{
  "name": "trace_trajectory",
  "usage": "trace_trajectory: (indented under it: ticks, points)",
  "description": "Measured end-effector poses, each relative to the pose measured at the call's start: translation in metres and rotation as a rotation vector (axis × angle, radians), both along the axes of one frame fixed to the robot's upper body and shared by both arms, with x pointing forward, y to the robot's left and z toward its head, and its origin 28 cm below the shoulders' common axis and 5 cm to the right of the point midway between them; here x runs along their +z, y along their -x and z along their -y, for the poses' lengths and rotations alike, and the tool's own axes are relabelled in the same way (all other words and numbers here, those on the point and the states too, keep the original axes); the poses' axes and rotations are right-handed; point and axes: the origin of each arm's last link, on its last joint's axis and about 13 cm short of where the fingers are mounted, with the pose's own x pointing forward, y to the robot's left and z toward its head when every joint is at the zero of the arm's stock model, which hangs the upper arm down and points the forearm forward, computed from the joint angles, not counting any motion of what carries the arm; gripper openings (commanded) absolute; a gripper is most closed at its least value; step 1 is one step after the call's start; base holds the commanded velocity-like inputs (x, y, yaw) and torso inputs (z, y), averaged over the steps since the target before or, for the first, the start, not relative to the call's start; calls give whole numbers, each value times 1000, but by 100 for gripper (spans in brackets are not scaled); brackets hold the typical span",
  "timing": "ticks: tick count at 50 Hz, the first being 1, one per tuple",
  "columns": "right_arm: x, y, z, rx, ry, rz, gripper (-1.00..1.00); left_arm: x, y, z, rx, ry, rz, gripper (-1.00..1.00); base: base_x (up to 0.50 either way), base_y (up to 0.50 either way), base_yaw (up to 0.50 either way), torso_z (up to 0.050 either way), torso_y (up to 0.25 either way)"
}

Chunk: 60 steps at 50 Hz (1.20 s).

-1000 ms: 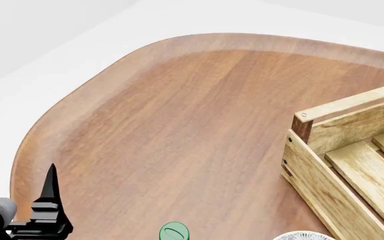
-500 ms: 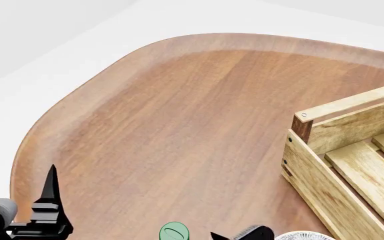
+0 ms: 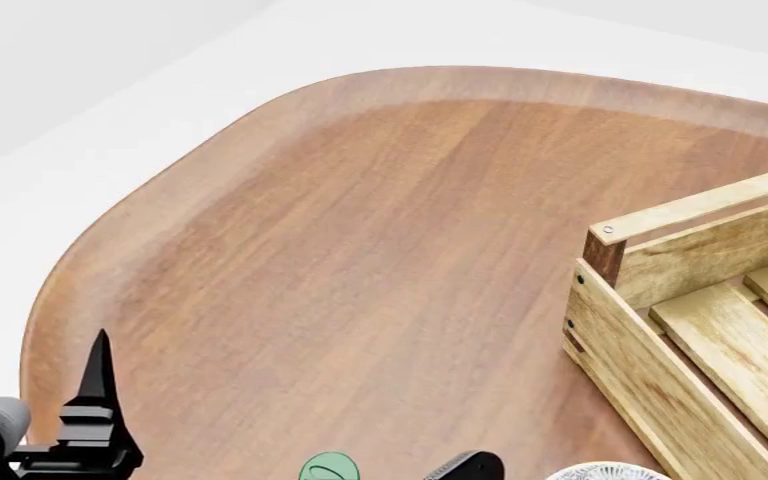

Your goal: Pick up the salad dressing and put it in the tray.

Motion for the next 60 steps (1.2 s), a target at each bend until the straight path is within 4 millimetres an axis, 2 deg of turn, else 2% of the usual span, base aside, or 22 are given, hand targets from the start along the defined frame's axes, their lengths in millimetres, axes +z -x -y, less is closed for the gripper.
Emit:
trace_trajectory:
  ticks: [9, 16, 37, 47, 60]
  points:
    - [0, 0, 1, -26, -13, 3, -100, 0, 0, 0, 0, 0, 1, 100, 0, 0, 0, 0, 0]
    - [10, 2, 4, -58, -24, 45, -100, 1, 0, 0, 0, -1, 2, 100, 0, 0, 0, 0, 0]
    - [68, 14, 13, -141, -94, 270, -100, 2, -1, 0, -1, -2, 5, 100, 0, 0, 0, 0, 0]
    - [98, 13, 25, -220, -136, 366, -100, 1, -1, 0, 0, 2, 3, 100, 0, 0, 0, 0, 1]
    - [127, 11, 39, -322, -164, 452, -100, 0, -1, -1, 3, 8, 2, 100, 0, 0, 0, 0, 0]
